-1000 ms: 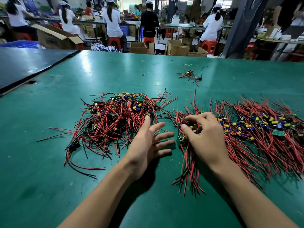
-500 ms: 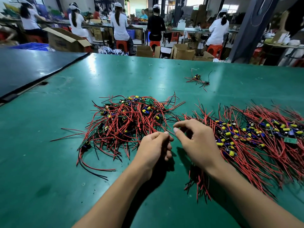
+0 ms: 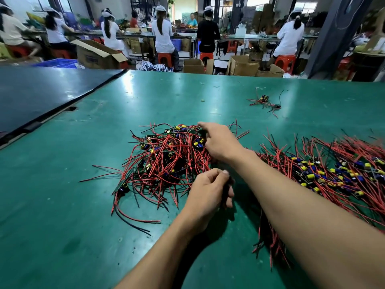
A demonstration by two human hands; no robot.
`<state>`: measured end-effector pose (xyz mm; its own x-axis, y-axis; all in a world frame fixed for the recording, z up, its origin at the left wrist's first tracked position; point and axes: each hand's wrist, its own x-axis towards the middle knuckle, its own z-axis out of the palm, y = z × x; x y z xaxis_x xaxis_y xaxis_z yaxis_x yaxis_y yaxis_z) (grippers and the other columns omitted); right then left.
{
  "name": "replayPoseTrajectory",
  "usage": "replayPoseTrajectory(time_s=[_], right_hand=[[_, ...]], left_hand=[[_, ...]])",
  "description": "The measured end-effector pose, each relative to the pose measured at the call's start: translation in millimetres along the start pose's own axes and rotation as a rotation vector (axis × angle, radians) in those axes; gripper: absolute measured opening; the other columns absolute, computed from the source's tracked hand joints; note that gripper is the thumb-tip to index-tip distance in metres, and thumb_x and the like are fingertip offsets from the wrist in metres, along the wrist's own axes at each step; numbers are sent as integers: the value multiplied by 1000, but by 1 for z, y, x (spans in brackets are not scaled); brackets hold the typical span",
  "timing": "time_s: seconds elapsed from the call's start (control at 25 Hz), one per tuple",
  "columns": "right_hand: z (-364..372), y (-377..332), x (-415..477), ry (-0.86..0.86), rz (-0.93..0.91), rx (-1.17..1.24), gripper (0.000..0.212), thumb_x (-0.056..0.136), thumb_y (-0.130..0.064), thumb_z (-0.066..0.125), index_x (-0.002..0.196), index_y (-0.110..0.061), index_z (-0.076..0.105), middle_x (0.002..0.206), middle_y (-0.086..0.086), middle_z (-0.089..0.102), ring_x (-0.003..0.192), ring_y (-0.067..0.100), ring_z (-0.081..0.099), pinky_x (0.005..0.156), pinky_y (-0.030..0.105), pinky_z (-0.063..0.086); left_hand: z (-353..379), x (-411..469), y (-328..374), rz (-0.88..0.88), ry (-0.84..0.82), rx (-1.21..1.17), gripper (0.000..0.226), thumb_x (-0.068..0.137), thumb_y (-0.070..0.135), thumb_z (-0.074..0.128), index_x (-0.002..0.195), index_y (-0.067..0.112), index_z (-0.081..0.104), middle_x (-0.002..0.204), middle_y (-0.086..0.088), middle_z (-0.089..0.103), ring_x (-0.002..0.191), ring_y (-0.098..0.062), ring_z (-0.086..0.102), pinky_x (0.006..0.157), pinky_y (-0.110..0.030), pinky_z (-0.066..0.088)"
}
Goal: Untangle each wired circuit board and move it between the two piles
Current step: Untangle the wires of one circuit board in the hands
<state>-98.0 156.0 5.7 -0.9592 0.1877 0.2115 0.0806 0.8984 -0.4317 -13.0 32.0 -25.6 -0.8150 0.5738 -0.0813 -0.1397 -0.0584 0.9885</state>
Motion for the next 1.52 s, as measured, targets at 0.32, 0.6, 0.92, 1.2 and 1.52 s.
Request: replayPoseTrajectory(time_s=[0.32, 0.6, 0.92, 1.2, 1.52], right_hand=[[-3, -7, -11, 87, 119, -12, 28, 88, -33, 72, 113, -19, 74, 114, 8, 71, 108, 28, 65, 91, 36, 53], [-44, 13, -72, 191, 244, 1024, 12, 86, -7, 75, 92, -12, 65, 73, -2, 63, 51, 4, 52, 49, 16, 41], [-44, 43, -145, -49, 402, 1745, 25, 89, -28, 63, 104, -9, 67, 84, 2, 67, 52, 5, 50, 44, 17, 46], [-21, 25, -157, -169, 300, 1302, 33, 96, -35, 57, 122, -15, 51, 78, 26, 60, 37, 12, 46, 32, 18, 32], [-16, 30, -164, 4, 75, 708, 21, 104, -39, 50, 122, -36, 60, 56, 0, 65, 44, 3, 52, 48, 12, 38]], left_hand=[[-6, 4, -2, -3, 1, -33, 22, 101, 13, 47, 82, 4, 55, 59, -7, 56, 43, -17, 49, 40, -23, 37], [-4, 5, -7, 29, 8, -33, 19, 101, 12, 48, 90, 0, 57, 62, -10, 57, 44, -17, 54, 43, -23, 43], [-1, 3, -7, 30, -12, -5, 9, 92, 11, 63, 96, 8, 70, 72, -8, 57, 51, -15, 48, 45, -22, 40], [0, -3, -6, 59, -55, -126, 30, 92, 34, 60, 98, 10, 76, 72, -9, 65, 68, -25, 58, 74, -40, 47], [-1, -5, -6, -11, -117, -157, 29, 96, 24, 57, 79, 5, 71, 67, -18, 65, 52, -24, 61, 53, -26, 52]])
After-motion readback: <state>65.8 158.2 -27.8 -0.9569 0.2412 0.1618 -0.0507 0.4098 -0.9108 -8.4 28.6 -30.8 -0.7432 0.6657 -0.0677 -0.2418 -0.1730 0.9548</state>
